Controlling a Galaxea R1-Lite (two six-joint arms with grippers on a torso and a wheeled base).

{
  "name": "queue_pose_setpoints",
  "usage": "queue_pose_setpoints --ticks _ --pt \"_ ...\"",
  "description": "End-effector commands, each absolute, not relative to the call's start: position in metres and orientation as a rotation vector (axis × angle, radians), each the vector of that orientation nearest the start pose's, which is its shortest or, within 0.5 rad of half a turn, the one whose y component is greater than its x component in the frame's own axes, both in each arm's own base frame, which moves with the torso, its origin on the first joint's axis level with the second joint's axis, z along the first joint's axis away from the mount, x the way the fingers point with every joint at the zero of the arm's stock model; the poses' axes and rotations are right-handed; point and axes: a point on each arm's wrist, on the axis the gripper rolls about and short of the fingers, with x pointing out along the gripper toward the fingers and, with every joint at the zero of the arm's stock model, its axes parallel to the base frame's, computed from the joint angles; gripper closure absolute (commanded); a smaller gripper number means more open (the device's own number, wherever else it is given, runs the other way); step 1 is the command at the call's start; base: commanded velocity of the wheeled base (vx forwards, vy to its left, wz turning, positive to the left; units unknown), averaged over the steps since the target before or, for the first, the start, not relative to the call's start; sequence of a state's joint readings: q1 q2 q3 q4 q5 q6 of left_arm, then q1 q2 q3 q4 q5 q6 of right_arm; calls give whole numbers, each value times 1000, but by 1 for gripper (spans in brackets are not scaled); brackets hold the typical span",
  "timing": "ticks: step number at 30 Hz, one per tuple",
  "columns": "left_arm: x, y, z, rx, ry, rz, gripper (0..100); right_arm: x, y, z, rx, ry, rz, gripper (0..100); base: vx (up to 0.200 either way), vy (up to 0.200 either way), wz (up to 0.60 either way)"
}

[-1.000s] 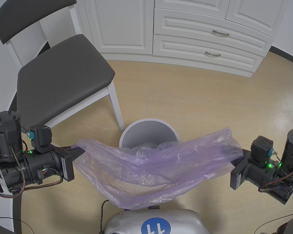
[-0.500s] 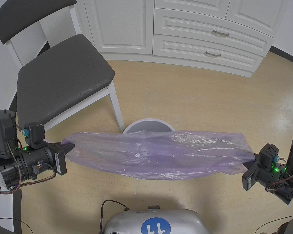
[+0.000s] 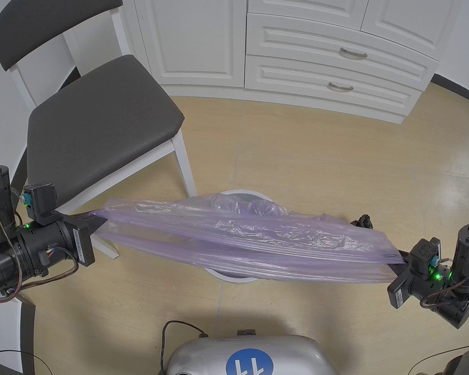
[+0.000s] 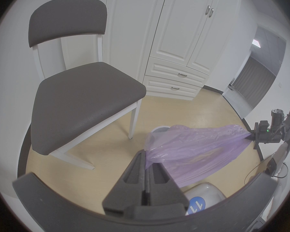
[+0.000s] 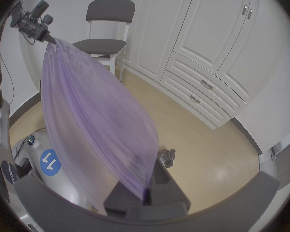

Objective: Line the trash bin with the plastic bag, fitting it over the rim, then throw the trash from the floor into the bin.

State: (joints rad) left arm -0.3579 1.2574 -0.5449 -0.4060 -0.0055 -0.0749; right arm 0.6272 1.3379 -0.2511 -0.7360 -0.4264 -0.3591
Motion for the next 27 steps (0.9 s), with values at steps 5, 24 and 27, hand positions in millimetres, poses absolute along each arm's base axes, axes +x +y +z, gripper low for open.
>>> queue_pose_setpoints --ticks 5,24,27 --pt "174 -64 199 -21 309 -342 100 148 94 129 -555 307 249 100 0 0 0" --pt "141 -80 210 -26 226 -528 100 135 101 143 -520 214 320 100 0 0 0" --pt "133 -85 212 -24 217 -583 100 125 110 146 -510 183 394 100 0 0 0"
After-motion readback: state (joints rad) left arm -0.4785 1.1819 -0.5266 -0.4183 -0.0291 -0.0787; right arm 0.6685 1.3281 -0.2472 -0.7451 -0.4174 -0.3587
